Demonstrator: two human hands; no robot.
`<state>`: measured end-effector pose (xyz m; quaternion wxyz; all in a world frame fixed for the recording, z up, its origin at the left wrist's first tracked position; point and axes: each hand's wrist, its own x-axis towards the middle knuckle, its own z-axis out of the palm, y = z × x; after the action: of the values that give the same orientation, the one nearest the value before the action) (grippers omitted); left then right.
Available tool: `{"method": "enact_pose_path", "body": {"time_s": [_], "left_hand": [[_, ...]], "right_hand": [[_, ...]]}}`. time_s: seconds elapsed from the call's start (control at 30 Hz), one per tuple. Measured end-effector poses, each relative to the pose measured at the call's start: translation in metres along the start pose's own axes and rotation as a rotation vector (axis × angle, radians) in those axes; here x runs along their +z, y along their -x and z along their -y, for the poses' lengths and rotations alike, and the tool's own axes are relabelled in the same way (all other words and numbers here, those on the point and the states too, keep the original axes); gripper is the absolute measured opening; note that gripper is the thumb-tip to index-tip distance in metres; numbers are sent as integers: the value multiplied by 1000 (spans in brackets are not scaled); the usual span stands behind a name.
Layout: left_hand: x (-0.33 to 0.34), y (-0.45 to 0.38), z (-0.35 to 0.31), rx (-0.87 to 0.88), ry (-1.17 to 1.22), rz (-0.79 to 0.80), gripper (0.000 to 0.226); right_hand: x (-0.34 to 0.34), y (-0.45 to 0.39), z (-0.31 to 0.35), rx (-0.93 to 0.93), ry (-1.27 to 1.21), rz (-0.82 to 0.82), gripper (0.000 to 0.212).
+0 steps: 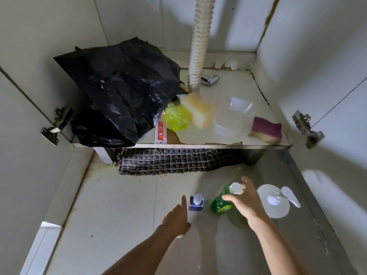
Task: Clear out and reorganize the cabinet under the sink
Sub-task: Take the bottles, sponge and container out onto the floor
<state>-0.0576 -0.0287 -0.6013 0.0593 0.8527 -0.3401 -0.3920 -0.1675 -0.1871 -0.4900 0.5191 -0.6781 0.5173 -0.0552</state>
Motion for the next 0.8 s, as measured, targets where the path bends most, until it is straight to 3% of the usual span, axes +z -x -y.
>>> {"method": "enact_pose_path", "body": {"time_s": [0.07,0.13,0.27,0.4,0.5,0.63,0.8], "left_hand": [[-19,12,1,4,-86,119,67],[-48,23,1,13,-99,135,59],[-130,41,-6,54,113,-220,48],[-207,39,-22,50,313,-550,34],[-252,15,-37,2,296,-681,37],[-289,-25,-58,-66,183,-654,43],[-301,-64,-71,-72,91,-576,53]], "right_hand": [[-4,4,15,-23,33,-46,95],[-6,11,34,-96,52,-101,92],[-5,19,76,-305,83,-132,58],[5,-3,123,-526,312,-139,49],[16,-42,168,-647,524,-135,46],[34,-102,222,-592,806,-65,52],[56,-143,249,-398,793,71,54]]}}
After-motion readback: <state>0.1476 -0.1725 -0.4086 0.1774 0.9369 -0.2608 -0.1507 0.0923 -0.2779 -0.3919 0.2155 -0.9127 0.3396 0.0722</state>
